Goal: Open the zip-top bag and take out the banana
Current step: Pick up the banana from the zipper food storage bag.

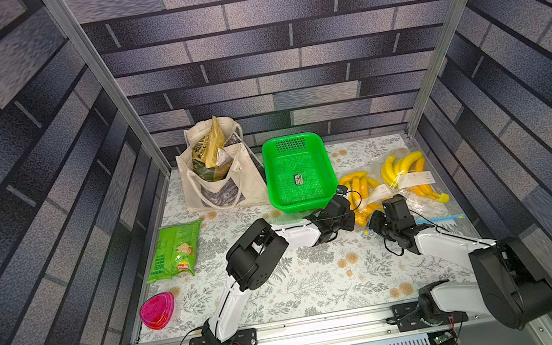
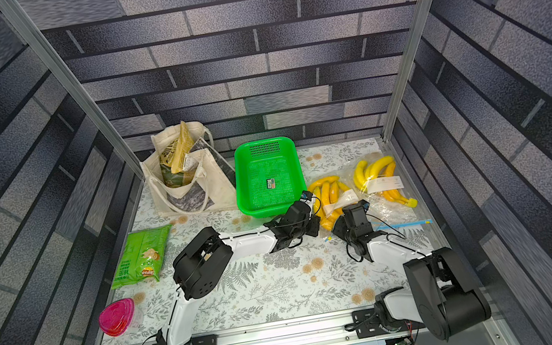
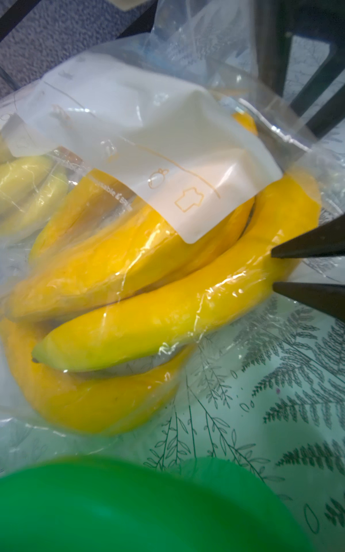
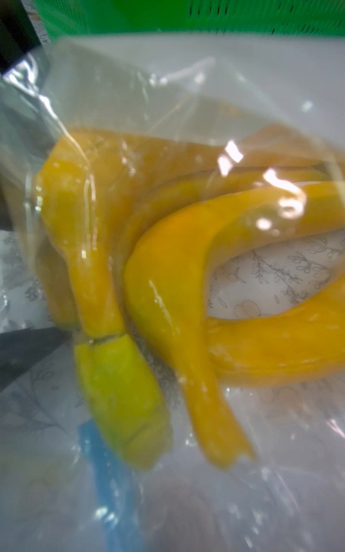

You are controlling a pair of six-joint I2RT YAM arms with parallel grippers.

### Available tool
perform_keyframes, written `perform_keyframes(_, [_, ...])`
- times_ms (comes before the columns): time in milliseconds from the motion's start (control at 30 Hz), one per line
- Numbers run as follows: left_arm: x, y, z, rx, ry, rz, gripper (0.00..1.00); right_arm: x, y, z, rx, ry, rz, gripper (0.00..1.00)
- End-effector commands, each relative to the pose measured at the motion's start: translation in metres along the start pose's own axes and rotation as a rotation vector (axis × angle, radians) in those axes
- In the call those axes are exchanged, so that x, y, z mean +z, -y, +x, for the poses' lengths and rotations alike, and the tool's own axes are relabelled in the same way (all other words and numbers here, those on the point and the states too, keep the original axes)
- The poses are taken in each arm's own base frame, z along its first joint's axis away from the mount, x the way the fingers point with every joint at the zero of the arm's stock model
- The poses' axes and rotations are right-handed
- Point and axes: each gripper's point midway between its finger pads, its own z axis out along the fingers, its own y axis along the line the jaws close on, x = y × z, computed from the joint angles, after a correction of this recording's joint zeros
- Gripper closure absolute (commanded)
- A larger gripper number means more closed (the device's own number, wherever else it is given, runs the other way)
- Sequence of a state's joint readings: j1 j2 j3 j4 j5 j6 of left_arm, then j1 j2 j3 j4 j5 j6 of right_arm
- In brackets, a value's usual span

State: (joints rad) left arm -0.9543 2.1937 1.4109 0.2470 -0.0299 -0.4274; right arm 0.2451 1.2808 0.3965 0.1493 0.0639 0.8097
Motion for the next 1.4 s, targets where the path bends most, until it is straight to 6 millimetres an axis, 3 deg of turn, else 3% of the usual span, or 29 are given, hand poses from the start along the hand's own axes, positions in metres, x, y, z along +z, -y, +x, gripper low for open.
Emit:
perform_keyframes(0, [0.010,-0.007,0.015,-0.014,-0.042,-0.011,0.82,0.002,-0.011,-0.009,0.032,0.057,-0.060,0.50])
perform_keyframes(200, [0.012,-0.006,0.018,-0.016,-0.047,-0.007,0.83,0.000,-0.012,-0.014,0.073,0.112,-0.095,0.58])
perform_keyframes(500, [0.013,-0.006,0.016,-0.015,-0.042,-0.006,0.84,-0.003,-0.019,-0.024,0.081,0.167,-0.143,0.83])
perform_keyframes(667, [0.011,-0.008,0.013,-0.013,-0.036,-0.020,0.84,-0.007,-0.009,-0.021,0.102,0.168,-0.106,0.94])
perform_keyframes(1033, [0.011,-0.016,-0.012,-0.015,0.016,-0.063,0.84,-0.051,0.033,-0.003,0.119,0.105,0.099,0.94])
perform_keyframes(1367, [0.019,-0.020,-0.023,-0.020,0.029,-0.083,0.85,-0.096,0.045,0.006,0.106,0.067,0.161,0.94])
